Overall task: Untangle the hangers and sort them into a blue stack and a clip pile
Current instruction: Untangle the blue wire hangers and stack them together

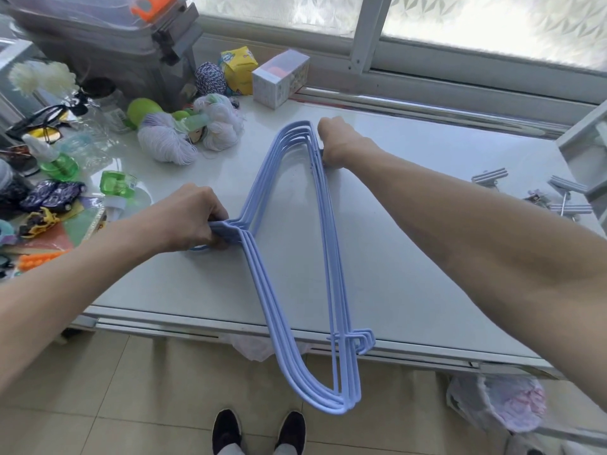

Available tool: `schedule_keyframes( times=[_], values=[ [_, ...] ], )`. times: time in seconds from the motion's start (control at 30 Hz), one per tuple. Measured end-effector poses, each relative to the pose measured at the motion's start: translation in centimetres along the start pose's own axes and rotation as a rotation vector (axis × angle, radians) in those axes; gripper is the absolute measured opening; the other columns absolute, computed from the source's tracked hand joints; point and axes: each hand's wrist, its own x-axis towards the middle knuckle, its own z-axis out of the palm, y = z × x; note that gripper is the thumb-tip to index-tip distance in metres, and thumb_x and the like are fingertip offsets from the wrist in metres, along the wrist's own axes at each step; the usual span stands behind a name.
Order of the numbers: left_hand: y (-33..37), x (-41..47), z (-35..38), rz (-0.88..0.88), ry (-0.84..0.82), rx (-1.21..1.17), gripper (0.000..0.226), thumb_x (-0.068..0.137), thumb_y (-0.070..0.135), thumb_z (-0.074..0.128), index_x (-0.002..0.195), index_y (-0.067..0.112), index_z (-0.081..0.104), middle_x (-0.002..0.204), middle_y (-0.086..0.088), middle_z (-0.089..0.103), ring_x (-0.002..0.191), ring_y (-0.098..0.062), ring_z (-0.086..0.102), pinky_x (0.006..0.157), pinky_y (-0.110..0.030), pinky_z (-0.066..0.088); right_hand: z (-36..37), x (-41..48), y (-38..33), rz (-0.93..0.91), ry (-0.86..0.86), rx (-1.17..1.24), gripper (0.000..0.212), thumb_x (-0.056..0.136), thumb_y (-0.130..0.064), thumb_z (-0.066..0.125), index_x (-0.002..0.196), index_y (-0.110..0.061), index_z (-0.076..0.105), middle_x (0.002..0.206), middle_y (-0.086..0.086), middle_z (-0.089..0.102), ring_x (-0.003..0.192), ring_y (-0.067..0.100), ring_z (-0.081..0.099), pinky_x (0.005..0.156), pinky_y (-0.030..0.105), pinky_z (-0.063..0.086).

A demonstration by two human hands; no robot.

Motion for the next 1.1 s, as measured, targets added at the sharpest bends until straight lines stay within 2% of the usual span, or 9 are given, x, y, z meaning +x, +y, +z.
schedule_keyframes(
  times=[0.07,0.17,0.27,0.4,0.5,0.7,0.8,0.93,1.1],
  values=[
    [0.0,-0.3,-0.3,0.008,-0.014,-0.021,0.025,0.067,0.013,0.081,0.052,0.019,0.062,0.042,0.001,0.037,0.045,-0.011,0.029,0.042,-0.020,0.025,-1.0,-0.4,-0.5,0.056,0.027,-0.019,0.034,0.088,-0.002,0.056,0.121,-0.006,0.047,0.128,0.014,0.046,0.111,0.032,0.051,0.074,0.032,0.035],
    [0.0,-0.7,-1.2,-0.031,-0.047,-0.085,0.021,0.066,0.008,0.081,0.079,0.026,0.078,0.043,0.018,0.055,0.046,0.007,0.051,0.045,-0.008,0.037,-2.6,-1.4,-1.7,0.160,0.063,0.071,0.034,0.091,-0.007,0.049,0.125,-0.004,0.048,0.129,0.015,0.050,0.116,0.033,0.054,0.076,0.033,0.039],
    [-0.1,-1.1,-2.1,-0.041,-0.088,-0.101,0.033,0.064,0.004,0.082,0.092,0.021,0.079,0.064,0.020,0.069,0.060,0.014,0.063,0.053,-0.005,0.045,-3.2,-3.3,-2.3,0.231,-0.031,0.177,0.025,0.091,-0.021,0.049,0.098,0.003,0.053,0.097,0.012,0.059,0.090,0.030,0.066,0.068,0.034,0.052],
    [0.2,-1.7,-2.4,-0.041,-0.081,-0.041,0.031,0.066,0.005,0.080,0.092,0.021,0.080,0.064,0.010,0.072,0.059,-0.004,0.067,0.057,-0.025,0.056,-1.4,-5.0,-2.7,0.299,-0.207,0.254,0.031,0.086,-0.027,0.058,0.073,-0.001,0.047,0.073,0.016,0.061,0.056,0.029,0.067,0.051,0.032,0.055],
    [0.4,-1.6,-2.3,-0.033,-0.056,0.008,0.029,0.068,0.003,0.074,0.090,0.021,0.079,0.063,0.008,0.072,0.057,-0.002,0.064,0.054,-0.019,0.051,0.4,-5.1,-2.7,0.288,-0.184,0.216,0.023,0.083,-0.016,0.067,0.077,-0.006,0.047,0.089,0.008,0.061,0.055,0.027,0.065,0.055,0.030,0.053],
    [0.8,-1.3,-2.1,-0.026,-0.047,0.051,0.030,0.068,0.002,0.075,0.092,0.020,0.079,0.065,0.008,0.071,0.063,-0.004,0.065,0.056,-0.012,0.047,1.3,-5.1,-2.7,0.297,-0.120,0.237,0.032,0.079,-0.005,0.063,0.107,-0.011,0.049,0.124,0.010,0.055,0.104,0.025,0.062,0.075,0.034,0.053],
    [0.7,-1.1,-1.6,-0.026,-0.029,0.049,0.030,0.066,0.005,0.078,0.092,0.018,0.077,0.069,0.006,0.071,0.068,-0.012,0.065,0.065,-0.024,0.052,1.5,-4.9,-3.0,0.315,-0.111,0.221,0.048,0.079,-0.004,0.059,0.126,-0.007,0.048,0.126,0.010,0.053,0.110,0.025,0.061,0.079,0.036,0.054],
    [0.4,-0.9,-0.4,-0.069,-0.055,0.105,0.026,0.061,0.023,0.088,0.083,0.021,0.074,0.065,0.000,0.061,0.067,-0.024,0.060,0.061,-0.030,0.051,1.5,-4.9,-3.4,0.331,-0.095,0.225,0.046,0.077,-0.003,0.059,0.123,-0.007,0.052,0.123,0.009,0.054,0.107,0.026,0.062,0.071,0.032,0.052],
    [0.3,-0.5,0.1,-0.046,0.014,0.144,0.008,0.063,0.013,0.075,0.062,0.016,0.068,0.050,-0.003,0.052,0.055,-0.028,0.055,0.050,-0.032,0.049,1.4,-5.0,-3.7,0.363,-0.085,0.251,0.046,0.078,0.000,0.059,0.123,-0.008,0.053,0.125,0.009,0.052,0.109,0.028,0.060,0.067,0.031,0.049]
  ],
)
